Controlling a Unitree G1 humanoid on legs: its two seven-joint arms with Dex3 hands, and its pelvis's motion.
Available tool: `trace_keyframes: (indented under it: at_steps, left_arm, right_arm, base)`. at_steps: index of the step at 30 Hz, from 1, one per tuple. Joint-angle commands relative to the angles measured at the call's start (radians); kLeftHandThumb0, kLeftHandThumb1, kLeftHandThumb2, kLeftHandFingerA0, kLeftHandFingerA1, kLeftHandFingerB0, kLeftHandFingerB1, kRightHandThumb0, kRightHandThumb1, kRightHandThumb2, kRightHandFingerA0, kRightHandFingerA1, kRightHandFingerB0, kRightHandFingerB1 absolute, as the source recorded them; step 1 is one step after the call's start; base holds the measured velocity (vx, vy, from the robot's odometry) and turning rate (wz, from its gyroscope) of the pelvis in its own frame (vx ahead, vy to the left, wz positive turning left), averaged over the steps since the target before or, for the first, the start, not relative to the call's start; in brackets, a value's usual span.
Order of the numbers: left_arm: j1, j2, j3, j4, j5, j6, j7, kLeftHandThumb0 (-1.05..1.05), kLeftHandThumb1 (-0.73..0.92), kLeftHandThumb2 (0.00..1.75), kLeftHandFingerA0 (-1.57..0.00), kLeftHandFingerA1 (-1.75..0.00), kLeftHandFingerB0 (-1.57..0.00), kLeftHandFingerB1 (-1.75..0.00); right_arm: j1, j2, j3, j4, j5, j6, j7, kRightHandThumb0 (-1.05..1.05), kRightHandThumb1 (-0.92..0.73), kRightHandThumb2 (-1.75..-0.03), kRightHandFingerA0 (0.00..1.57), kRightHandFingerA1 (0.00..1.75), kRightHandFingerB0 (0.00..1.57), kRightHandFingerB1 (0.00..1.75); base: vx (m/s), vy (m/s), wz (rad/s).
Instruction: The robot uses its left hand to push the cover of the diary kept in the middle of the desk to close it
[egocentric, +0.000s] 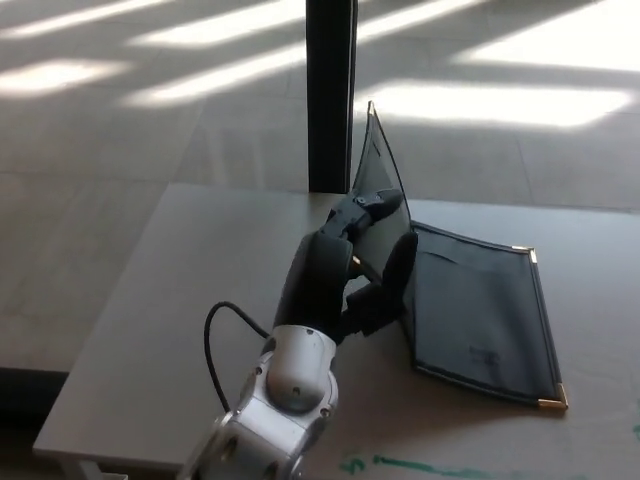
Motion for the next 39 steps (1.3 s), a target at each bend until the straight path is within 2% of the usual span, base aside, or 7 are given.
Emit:
trace_keyframes:
  at_steps: [1,14,16,17,21,22,39]
  left_arm:
    - [-0.341,0.258,-0.466,-0.295,0.604,-0.342,-0.391,-0.94,0.89,0.78,-0.35,-0.62,-0.32,-0.54]
    - [-0.204,0.333,-0.885,-0.199,1.002,-0.311,-0.395,-0.82,0.86,0.65,-0.73,-0.78,-0.56,-0.6]
    - [-0.22,0.29,-0.925,-0.156,1.024,-0.277,-0.373,-0.85,0.61,0.92,-1.06,-1.17,-0.56,-0.65]
    - [-0.226,0.27,-0.944,-0.131,1.055,-0.26,-0.343,-0.86,0.79,0.65,-1.14,-1.16,-0.64,-0.61]
    - [-0.304,0.087,-1.059,-0.041,1.008,-0.14,-0.518,-0.81,0.59,0.92,-1.09,-1.17,-0.55,-0.71]
    - [-0.312,0.047,-1.088,-0.016,1.027,-0.125,-0.503,-0.68,0.78,0.63,-1.12,-1.17,-0.61,-0.72]
    - [-0.434,-0.149,-1.161,0.104,0.944,0.003,-0.509,-0.34,0.48,0.66,-0.98,-1.25,-0.55,-0.65]
  right_arm:
    - [-0.019,-0.037,0.019,0.008,-0.008,-0.005,0.021,-0.69,-0.89,-0.66,0.71,0.64,0.56,0.45]
    - [-0.019,-0.035,0.045,-0.036,-0.022,0.027,0.009,-0.67,-0.9,-0.67,0.7,0.65,0.55,0.45]
    - [-0.023,-0.035,0.041,-0.031,-0.016,0.028,0.016,-0.66,-0.9,-0.66,0.72,0.66,0.55,0.45]
    - [-0.025,-0.033,0.041,-0.036,-0.014,0.025,0.017,-0.66,-0.9,-0.67,0.74,0.69,0.54,0.46]
    - [-0.044,-0.028,0.062,-0.044,-0.031,0.032,-0.002,-0.67,-0.89,-0.66,0.74,0.66,0.58,0.46]
    - [-0.053,-0.025,0.066,-0.046,-0.033,0.035,-0.012,-0.68,-0.89,-0.66,0.74,0.63,0.58,0.45]
    - [-0.058,-0.011,0.087,-0.079,-0.022,0.051,-0.019,-0.68,-0.89,-0.66,0.76,0.67,0.59,0.46]
  base:
    - [0.0,0.0,0.0]
    - [0.0,0.0,0.0]
    - [0.0,0.0,0.0]
    - [0.0,0.0,0.0]
    - [0.0,0.0,0.0]
    - [0.0,0.0,0.0]
    - [0.0,0.0,0.0]
